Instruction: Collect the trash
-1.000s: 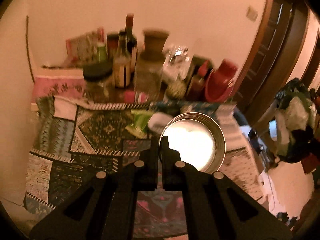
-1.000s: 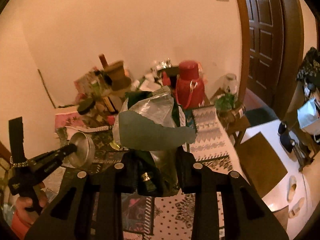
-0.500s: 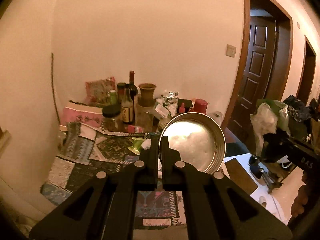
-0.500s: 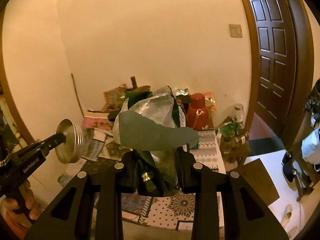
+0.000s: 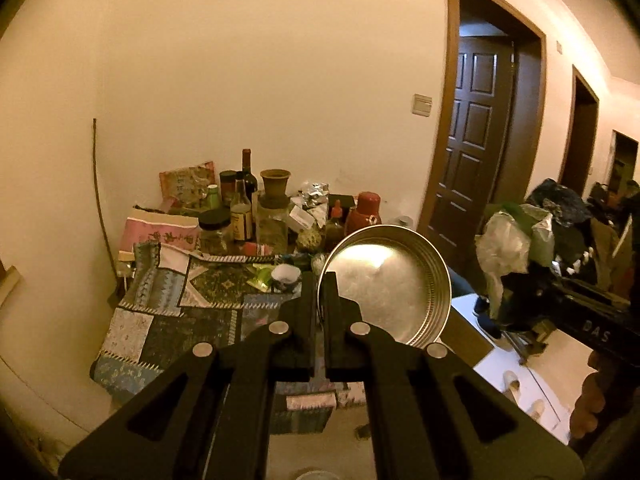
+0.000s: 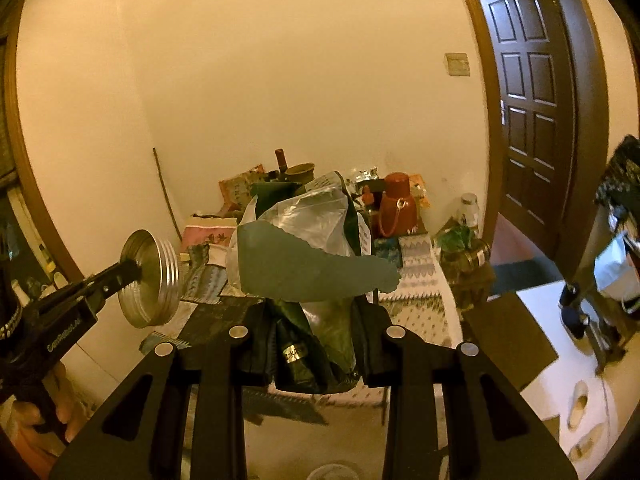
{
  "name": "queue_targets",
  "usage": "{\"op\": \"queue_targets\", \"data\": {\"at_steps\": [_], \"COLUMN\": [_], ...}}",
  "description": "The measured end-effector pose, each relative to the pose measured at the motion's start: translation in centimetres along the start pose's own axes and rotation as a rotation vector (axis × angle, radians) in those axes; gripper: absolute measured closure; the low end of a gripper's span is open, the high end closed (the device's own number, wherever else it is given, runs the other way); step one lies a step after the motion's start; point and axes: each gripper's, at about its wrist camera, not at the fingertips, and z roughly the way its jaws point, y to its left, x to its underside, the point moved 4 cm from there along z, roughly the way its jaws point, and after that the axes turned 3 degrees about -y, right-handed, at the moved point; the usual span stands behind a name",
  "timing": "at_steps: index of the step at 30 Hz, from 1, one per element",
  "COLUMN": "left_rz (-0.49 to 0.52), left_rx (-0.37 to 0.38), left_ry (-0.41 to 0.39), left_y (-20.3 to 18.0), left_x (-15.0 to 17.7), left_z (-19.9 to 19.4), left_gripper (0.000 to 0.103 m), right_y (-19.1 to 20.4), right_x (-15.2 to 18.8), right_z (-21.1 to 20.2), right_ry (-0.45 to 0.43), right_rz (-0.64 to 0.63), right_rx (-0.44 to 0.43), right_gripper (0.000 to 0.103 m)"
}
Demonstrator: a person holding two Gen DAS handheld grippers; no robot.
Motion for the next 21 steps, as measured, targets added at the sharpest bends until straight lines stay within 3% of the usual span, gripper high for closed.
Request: {"op": "queue_targets", "data": {"at_steps": [13,21], "left_rz": [0.007,-0.012], "left_rx": [0.073,0.103], "left_ry": [0.033,0.132], "left_y": [5.0,6.4], "left_x": [6.4,10.7], "left_z": [-10.4,-11.9], "left_gripper": [0.102,0.102], "right_y": [6.8,7.4], "right_x": [7.0,10.2], "right_z": [-7.0,-7.7], "right_ry": [0.025,0.104], "right_rz": [0.048,0.07], "right_rx": [0.056,0.092], "right_gripper": [0.076,0.076]}}
